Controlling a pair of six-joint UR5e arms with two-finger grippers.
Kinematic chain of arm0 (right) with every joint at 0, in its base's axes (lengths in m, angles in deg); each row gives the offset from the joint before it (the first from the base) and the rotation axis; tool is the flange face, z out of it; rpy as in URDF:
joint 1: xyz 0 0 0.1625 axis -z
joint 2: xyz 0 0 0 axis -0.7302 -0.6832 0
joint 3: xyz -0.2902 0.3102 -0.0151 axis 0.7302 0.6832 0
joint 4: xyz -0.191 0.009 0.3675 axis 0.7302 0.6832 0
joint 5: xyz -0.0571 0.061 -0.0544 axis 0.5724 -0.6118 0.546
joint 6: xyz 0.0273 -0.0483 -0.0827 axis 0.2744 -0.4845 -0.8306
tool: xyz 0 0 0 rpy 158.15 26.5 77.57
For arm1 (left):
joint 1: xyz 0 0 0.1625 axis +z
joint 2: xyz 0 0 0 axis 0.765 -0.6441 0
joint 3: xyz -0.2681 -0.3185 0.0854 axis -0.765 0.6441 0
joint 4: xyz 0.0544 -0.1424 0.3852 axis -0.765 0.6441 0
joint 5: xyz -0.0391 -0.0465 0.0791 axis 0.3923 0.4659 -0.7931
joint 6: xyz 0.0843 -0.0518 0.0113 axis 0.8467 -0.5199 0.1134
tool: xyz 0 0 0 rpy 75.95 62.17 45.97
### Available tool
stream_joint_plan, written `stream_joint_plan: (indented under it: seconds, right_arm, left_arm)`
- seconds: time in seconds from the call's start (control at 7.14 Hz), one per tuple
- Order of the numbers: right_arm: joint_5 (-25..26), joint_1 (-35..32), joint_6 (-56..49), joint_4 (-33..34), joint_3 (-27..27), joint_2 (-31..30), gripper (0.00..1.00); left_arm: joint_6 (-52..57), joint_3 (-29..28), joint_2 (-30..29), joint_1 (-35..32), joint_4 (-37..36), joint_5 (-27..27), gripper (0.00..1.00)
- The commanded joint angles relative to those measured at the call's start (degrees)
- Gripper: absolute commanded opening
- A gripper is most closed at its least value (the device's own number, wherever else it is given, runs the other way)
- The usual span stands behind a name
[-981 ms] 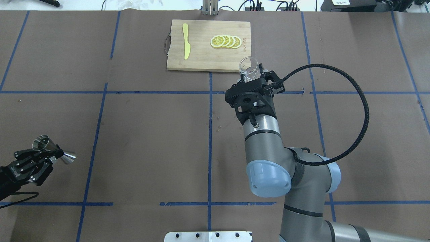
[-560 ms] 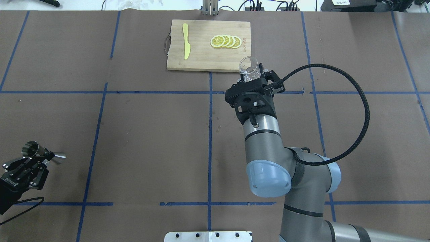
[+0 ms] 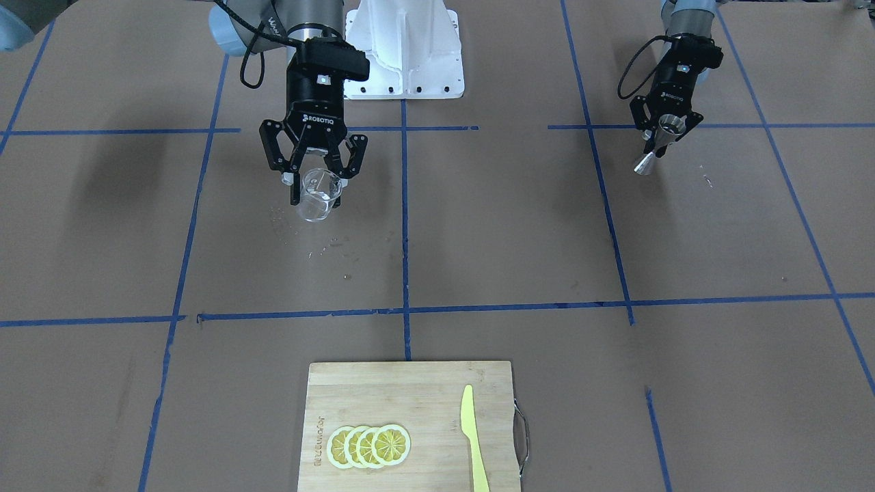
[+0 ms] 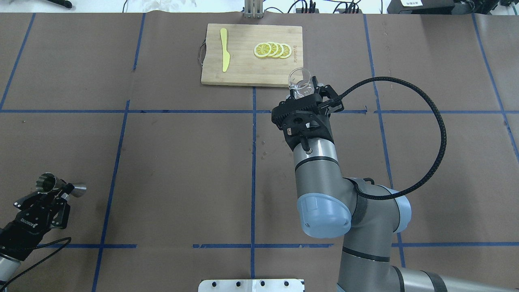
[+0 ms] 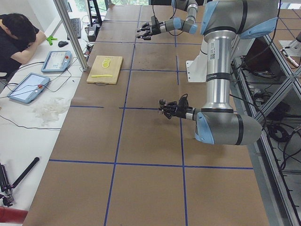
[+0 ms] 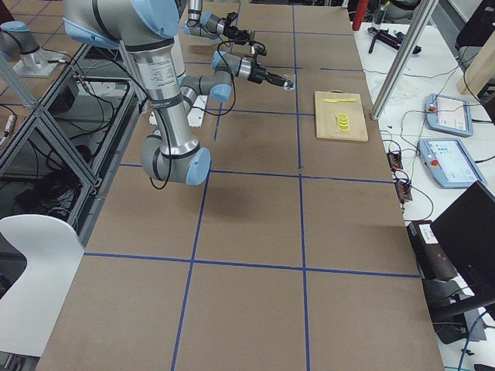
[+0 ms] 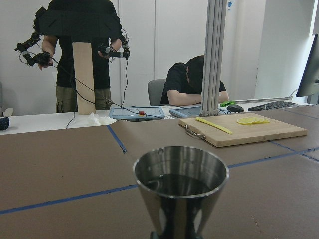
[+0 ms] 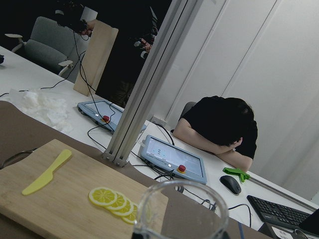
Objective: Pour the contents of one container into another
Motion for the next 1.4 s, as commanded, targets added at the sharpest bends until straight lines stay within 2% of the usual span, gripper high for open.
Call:
stream_joint_plan:
  seconds: [0.0, 0.28, 0.56, 1.26]
  right_arm:
    - [-0.01, 0.0, -0.03, 0.08, 0.08, 0.06, 0.0]
    - [-0.01, 0.0, -0.03, 0.08, 0.08, -0.03, 0.0]
    - [-0.01, 0.0, -0.03, 0.08, 0.08, -0.03, 0.0]
    - [0.08, 0.09, 0.06, 0.08, 0.43, -0.12, 0.0]
  left_arm:
    - [3.75, -0.34, -0.28, 0.12, 2.43, 0.43, 0.0]
    - [3.85, -0.26, -0.29, -0.23, 2.54, 4.63, 0.0]
    - [3.77, -0.17, -0.29, -1.02, 2.45, 6.49, 0.0]
    - [3.15, -1.66, -0.37, -7.69, 2.01, 13.94, 0.0]
